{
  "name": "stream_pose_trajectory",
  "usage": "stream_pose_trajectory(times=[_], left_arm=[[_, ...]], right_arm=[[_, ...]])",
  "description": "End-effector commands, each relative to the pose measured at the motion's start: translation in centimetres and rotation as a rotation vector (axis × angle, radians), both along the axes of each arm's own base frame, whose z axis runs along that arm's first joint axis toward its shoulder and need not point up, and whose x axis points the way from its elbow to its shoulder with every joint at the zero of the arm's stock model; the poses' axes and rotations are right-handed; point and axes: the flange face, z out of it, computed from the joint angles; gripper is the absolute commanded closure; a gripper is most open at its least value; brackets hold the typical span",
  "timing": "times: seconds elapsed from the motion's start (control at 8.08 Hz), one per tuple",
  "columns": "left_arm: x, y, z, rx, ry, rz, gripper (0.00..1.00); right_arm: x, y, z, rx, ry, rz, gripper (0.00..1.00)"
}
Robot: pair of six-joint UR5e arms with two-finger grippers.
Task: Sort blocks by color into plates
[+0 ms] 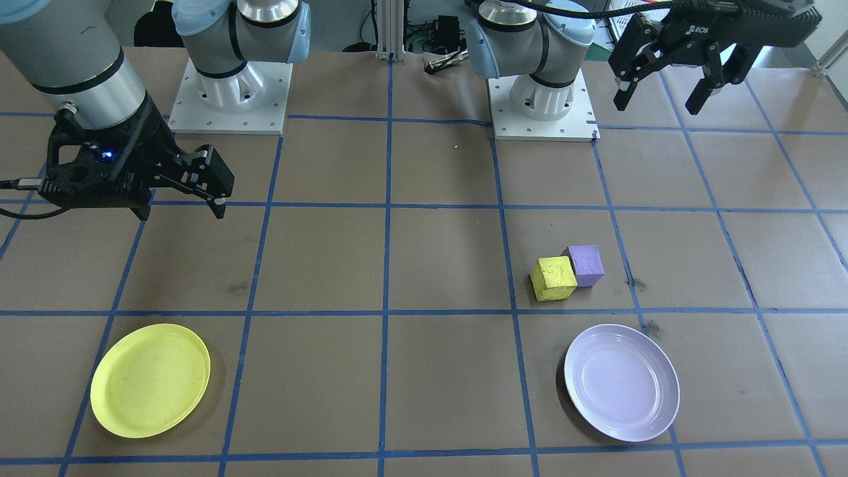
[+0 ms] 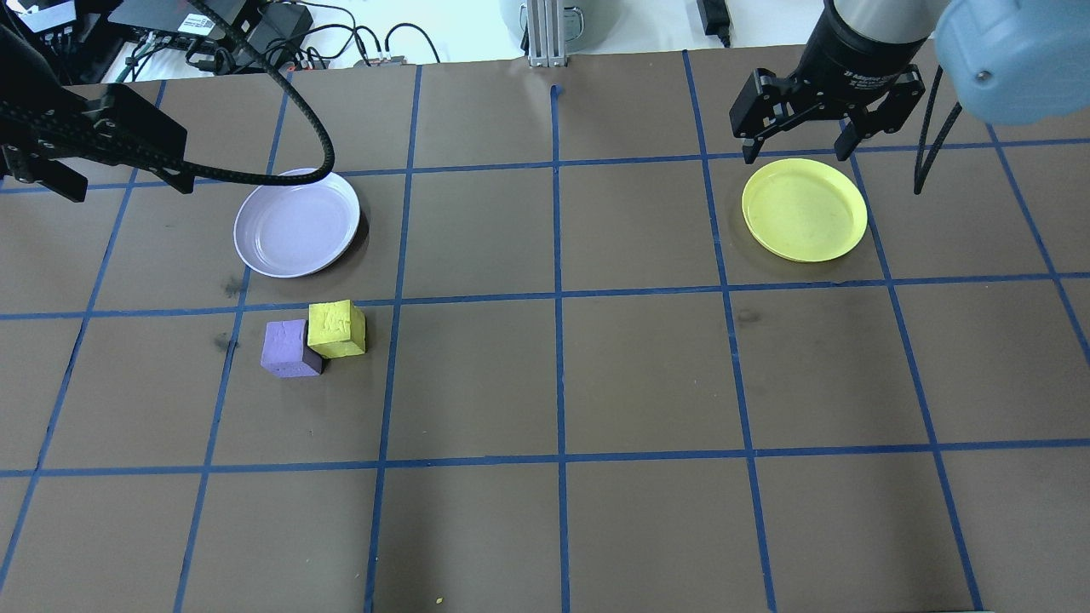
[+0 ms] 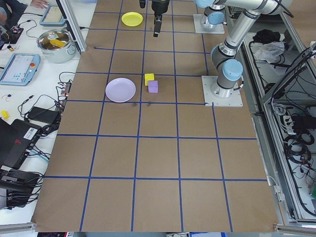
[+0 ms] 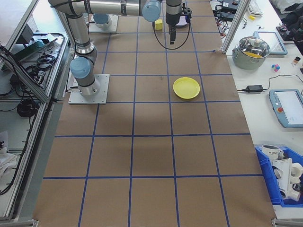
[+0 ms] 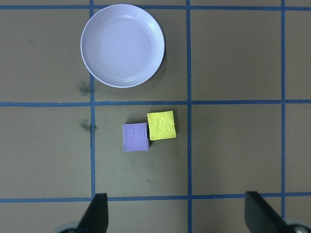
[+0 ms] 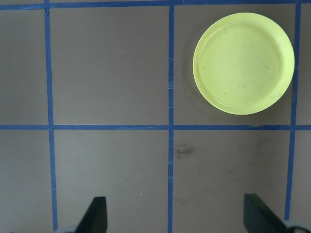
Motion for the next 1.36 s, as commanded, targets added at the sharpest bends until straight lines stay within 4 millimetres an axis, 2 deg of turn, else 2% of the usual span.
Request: stream_pose_trajectory(times=[0.0,0.12,0.25,0.37,0.5,0.62,0.74,0.87,1.11,1.24], left_arm=[[0.1,-0.1,-0.1,0.003,-0.002,-0.002,0.0],[0.2,-0.4,-0.4,0.009,-0.003,-0.007,0.0],[0.5,-1.3,-1.4,0.027,-0.011,-0.1,0.0],[0.8,-2.1,-2.2,0.041,-0.031,-0.279,0.0],[1.3,-3.1,-2.7,0.029,-0.04,-0.329,0.0],[2.7,-4.9,-4.3,0.044,-0.052,-0.451,0.0],[3.6,-7.8,-6.8,0.056,-0.072,-0.706,0.0],[4.4,-10.2,-9.1,0.057,-0.091,-0.866,0.0],[5.8,-11.6,-11.9,0.103,-0.099,-1.06,0.0],[6.6,-12.8,-13.2,0.098,-0.16,-1.228,0.0]], right_arm=[[0.1,-0.1,-0.2,0.002,-0.012,-0.01,0.0],[0.1,0.1,-0.4,0.008,-0.007,-0.014,0.0],[-0.2,-0.1,-0.5,-0.001,0.007,0.0,0.0],[-0.2,-0.7,-0.3,-0.043,0.012,-0.009,0.0],[-0.2,-0.8,-0.3,-0.051,0.012,-0.019,0.0],[-0.2,-0.3,0.3,-0.05,0.003,-0.015,0.0],[0.0,0.3,1.2,-0.068,-0.006,-0.011,0.0],[0.1,0.3,1.1,-0.069,-0.008,0.001,0.0],[0.5,0.9,2.1,-0.084,-0.043,0.008,0.0],[0.7,0.8,1.4,-0.07,-0.061,0.011,0.0]])
